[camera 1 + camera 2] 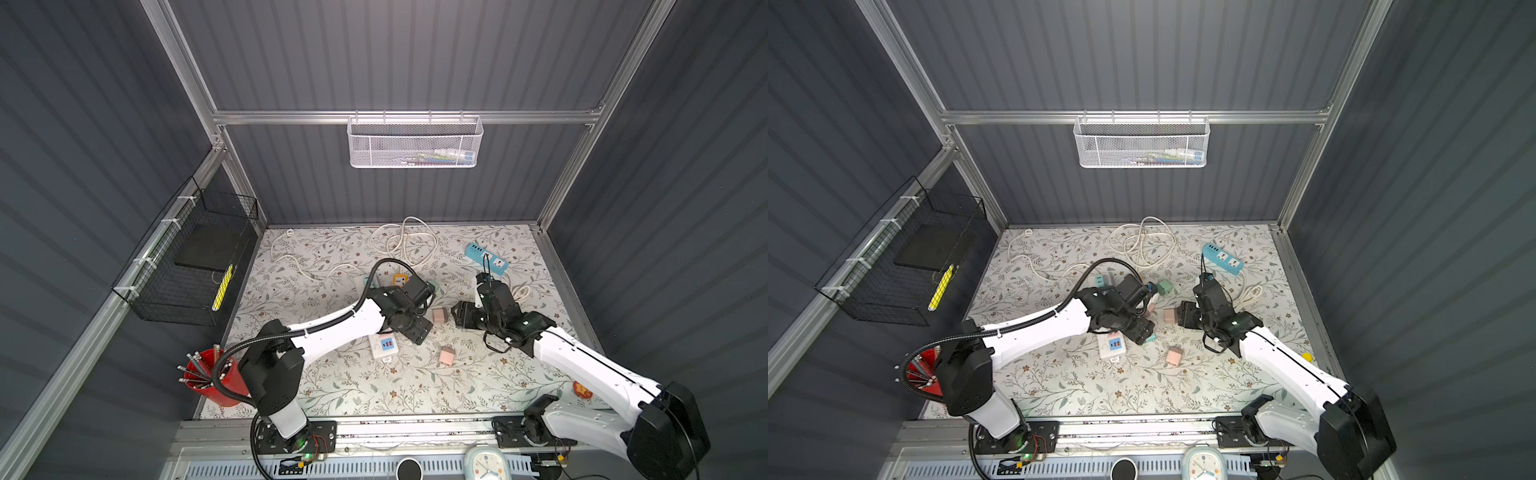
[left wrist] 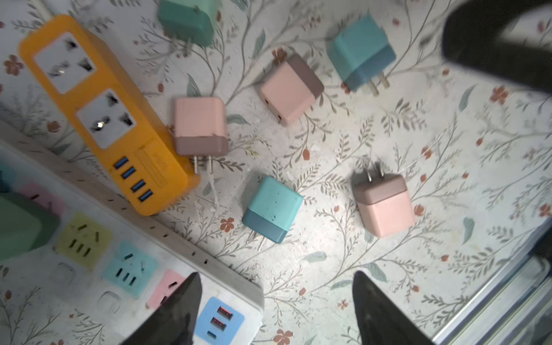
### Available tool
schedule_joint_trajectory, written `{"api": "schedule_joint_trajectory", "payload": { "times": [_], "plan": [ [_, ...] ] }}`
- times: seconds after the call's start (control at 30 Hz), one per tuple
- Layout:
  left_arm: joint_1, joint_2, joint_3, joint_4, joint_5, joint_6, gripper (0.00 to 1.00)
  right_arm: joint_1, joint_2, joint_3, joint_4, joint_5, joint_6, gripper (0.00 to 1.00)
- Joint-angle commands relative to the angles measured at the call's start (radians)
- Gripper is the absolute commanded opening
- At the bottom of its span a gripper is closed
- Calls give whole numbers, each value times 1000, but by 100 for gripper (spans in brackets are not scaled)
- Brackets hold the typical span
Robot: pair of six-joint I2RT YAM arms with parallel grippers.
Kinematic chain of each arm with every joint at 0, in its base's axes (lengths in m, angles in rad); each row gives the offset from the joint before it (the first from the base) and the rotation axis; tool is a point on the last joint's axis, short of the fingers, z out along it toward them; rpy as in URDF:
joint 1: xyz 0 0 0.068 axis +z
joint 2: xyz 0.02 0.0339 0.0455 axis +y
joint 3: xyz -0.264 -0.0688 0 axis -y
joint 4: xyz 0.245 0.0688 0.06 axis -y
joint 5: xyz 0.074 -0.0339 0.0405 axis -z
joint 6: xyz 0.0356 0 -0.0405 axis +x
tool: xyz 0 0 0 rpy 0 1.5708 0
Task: Insert plugs into power strip
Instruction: Move the plug to the center of the table.
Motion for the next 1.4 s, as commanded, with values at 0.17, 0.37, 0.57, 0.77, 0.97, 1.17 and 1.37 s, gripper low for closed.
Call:
{"api": "schedule_joint_trajectory", "payload": {
  "times": [0.17,0.37,0.57,0.77,0.97,1.17,1.37],
  "plan": [
    [-30,138,102,-107,-53,142,80,-13,-31,-32,19,-54,17,67],
    [-31,243,193,-122,-70,173,74,-16,-43,-48,29,-57,23,67],
    [-30,283,200,-137,-36,172,71,-15,-51,-55,36,-60,21,67],
    [-31,322,194,-125,-39,177,66,-15,-44,-55,52,-63,21,66],
    [-31,346,188,-95,-61,170,60,-15,-48,-60,48,-58,21,65],
    [-31,356,178,-61,-62,153,50,-15,-53,-63,42,-57,18,65],
    [-31,347,159,-36,-48,137,50,-15,-55,-60,33,-51,10,65]
  ]
}}
